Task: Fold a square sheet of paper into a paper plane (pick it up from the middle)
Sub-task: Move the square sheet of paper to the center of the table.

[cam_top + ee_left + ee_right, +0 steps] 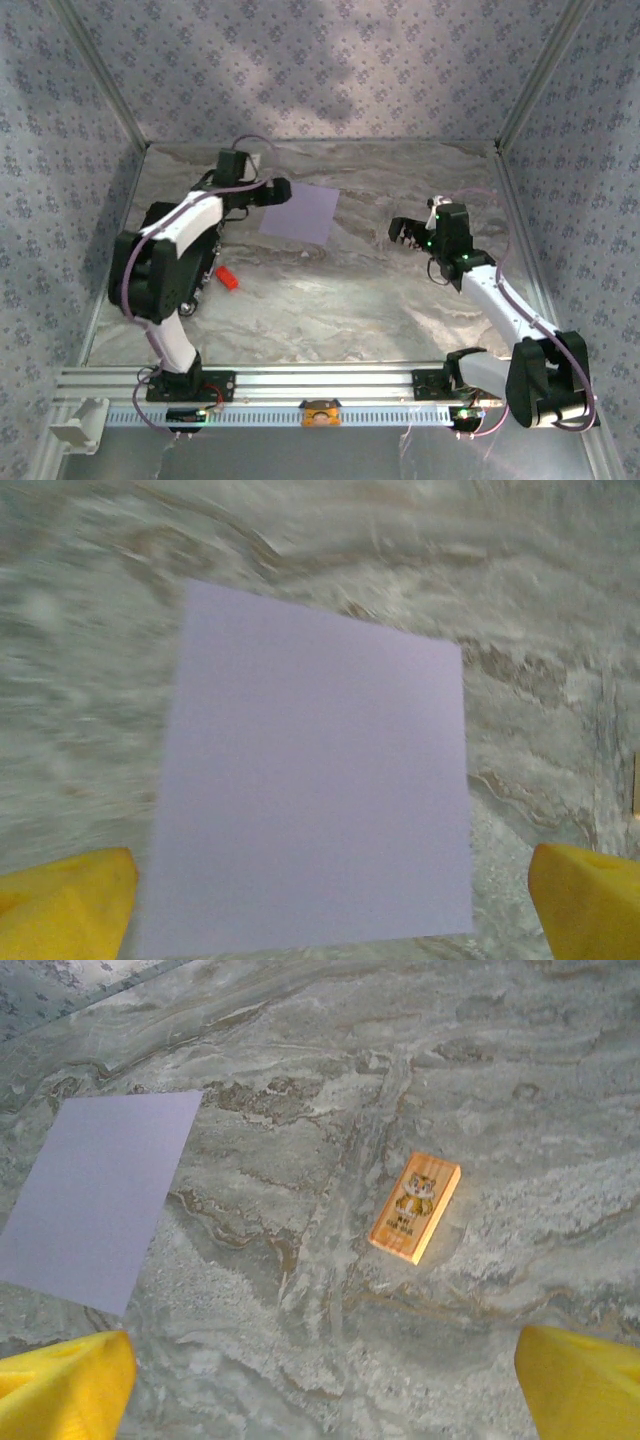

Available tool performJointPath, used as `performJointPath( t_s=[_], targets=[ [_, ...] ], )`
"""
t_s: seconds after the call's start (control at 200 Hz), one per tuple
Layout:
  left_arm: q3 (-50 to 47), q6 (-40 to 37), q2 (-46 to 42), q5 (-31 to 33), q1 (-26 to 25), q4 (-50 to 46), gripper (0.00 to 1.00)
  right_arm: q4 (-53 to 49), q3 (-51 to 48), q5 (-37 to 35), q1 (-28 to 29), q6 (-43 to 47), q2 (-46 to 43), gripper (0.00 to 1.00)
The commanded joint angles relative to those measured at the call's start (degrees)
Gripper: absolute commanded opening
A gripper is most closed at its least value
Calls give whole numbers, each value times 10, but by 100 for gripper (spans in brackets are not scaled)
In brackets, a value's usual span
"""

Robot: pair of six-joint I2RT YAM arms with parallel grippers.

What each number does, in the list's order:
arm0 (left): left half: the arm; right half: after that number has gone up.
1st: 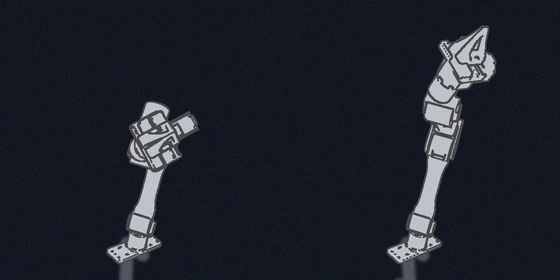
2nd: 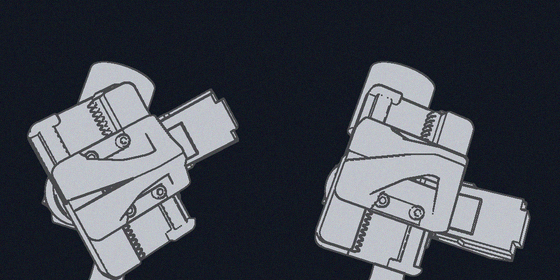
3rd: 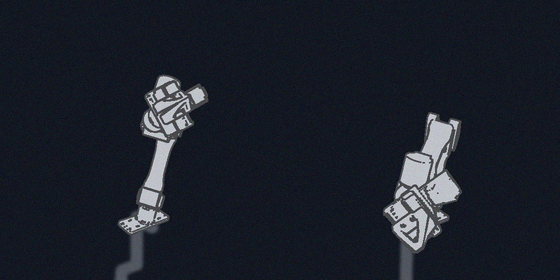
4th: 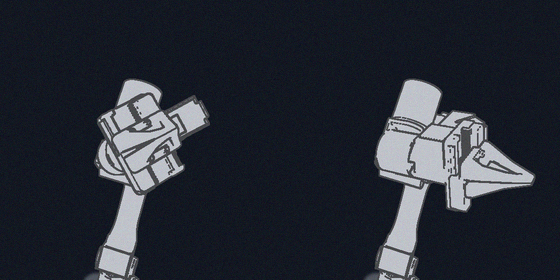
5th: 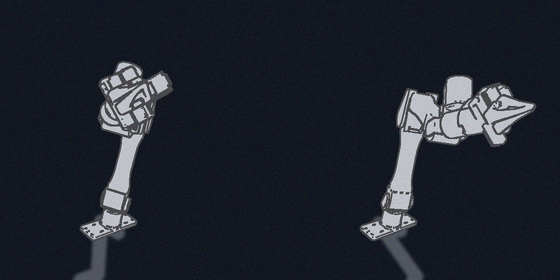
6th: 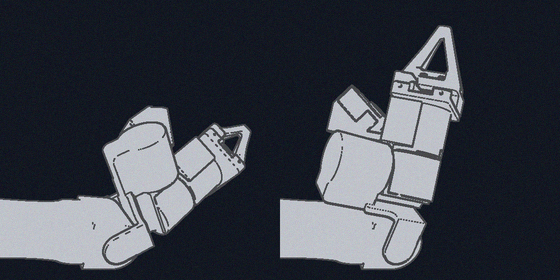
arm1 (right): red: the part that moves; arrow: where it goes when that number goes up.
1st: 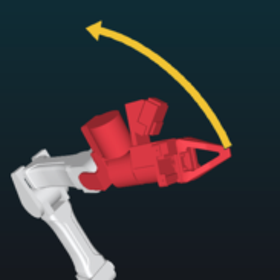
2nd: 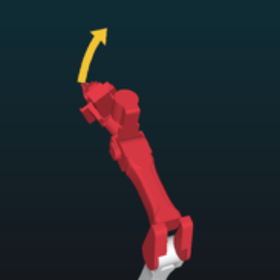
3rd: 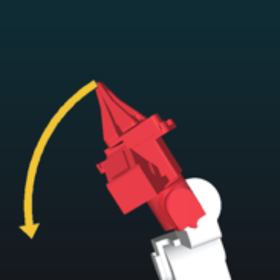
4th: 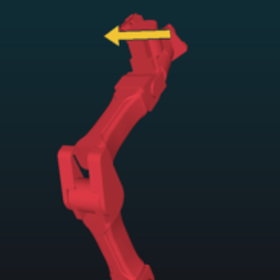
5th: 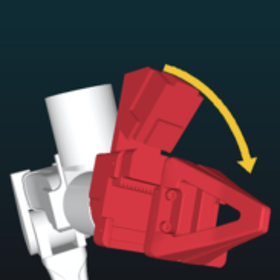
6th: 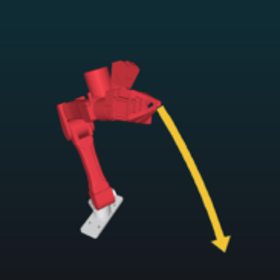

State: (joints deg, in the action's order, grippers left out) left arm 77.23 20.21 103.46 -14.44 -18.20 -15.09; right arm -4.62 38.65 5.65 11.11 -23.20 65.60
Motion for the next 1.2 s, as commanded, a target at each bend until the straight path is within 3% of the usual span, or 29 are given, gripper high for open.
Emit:
performJointPath(
  t_s=[0.0,0.25,0.595,0.959,1.199],
  targets=[
    [72,-14,62,-16,-32,-93,100,-31,4,14,4,-50,-20,99],
    [178,-1,173,-11,-68,-155,100,4,-26,79,5,-68,-47,99],
    [199,22,224,-25,-80,-164,100,31,-17,152,10,-97,-3,99],
    [162,56,210,-11,-105,-166,100,-42,0,118,22,-105,20,99],
    [43,162,136,27,-167,-95,100,-111,-4,88,14,-143,-21,99]
  ],
)
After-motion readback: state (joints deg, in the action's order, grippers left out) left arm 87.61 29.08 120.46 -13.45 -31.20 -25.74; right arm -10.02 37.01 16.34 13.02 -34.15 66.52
